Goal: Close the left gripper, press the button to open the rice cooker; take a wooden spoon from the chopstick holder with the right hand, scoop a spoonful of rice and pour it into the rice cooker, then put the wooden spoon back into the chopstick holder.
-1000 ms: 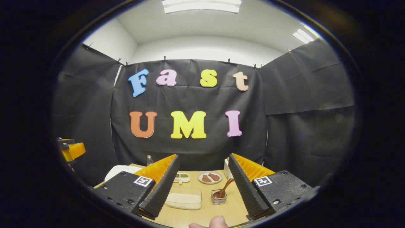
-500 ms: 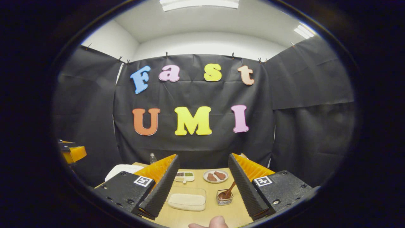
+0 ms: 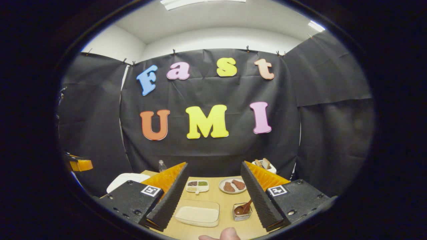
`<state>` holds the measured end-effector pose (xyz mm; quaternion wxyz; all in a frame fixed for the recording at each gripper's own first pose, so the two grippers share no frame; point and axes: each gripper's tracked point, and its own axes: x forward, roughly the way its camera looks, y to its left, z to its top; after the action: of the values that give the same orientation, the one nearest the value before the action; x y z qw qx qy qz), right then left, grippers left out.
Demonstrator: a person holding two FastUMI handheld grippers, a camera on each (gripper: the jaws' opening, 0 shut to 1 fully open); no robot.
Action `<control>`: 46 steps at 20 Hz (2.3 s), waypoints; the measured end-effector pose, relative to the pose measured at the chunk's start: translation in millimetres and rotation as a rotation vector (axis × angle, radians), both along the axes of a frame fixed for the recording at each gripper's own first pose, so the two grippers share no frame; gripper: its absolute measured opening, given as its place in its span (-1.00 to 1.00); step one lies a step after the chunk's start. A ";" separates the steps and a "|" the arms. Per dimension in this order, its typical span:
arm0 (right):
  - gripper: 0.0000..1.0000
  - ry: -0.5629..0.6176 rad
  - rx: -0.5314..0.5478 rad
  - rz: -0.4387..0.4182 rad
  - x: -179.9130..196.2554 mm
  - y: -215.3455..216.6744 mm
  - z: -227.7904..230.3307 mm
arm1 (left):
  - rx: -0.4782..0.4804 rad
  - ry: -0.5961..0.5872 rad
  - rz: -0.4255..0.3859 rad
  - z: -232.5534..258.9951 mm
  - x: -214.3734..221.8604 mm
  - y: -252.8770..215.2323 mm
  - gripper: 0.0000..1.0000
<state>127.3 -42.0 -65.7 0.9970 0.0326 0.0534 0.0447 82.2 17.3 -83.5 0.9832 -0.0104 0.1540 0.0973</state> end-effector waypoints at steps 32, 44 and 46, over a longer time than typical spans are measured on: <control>1.00 0.295 -0.047 -0.187 -8.4 -49.3 -125.1 | -0.218 0.443 -0.020 -192.9 86.8 50.6 -1.00; 1.00 0.362 0.004 -0.160 15.3 -65.2 -192.1 | -0.075 0.167 -0.018 -112.1 111.2 51.9 -0.45; 1.00 0.345 0.005 -0.152 18.5 -62.2 -183.4 | -0.052 0.106 -0.008 -81.0 122.3 55.7 -0.40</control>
<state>145.8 -104.2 -249.1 0.9734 0.0464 0.2211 -0.0370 204.5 73.0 -164.5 0.9735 -0.0301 0.2082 0.0898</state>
